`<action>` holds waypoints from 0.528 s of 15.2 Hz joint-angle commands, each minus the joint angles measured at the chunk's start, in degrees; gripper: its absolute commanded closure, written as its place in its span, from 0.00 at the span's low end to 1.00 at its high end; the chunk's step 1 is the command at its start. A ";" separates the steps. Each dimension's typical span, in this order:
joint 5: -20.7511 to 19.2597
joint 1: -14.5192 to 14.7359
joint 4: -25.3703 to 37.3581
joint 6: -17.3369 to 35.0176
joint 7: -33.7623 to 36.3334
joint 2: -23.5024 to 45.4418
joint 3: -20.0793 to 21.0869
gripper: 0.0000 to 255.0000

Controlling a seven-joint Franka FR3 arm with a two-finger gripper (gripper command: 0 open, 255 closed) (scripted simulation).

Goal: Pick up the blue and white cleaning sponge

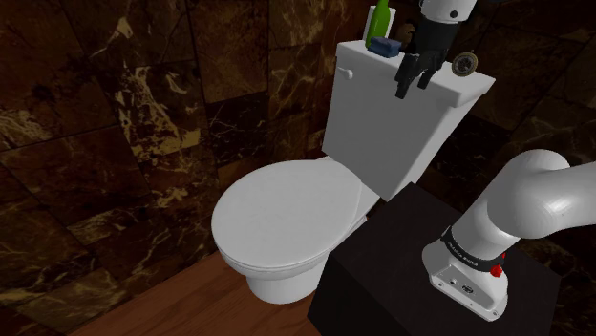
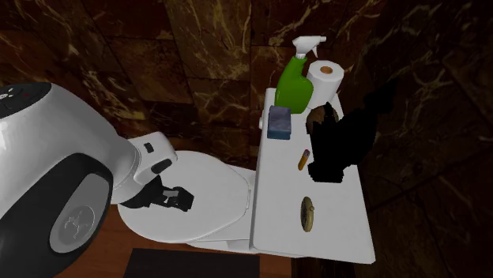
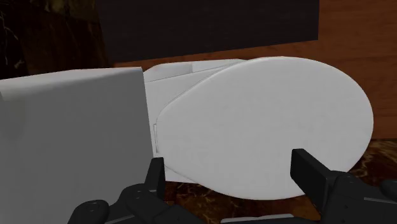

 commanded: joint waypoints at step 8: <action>-4.94 -2.07 10.31 0.88 -8.82 11.47 -6.47 0.00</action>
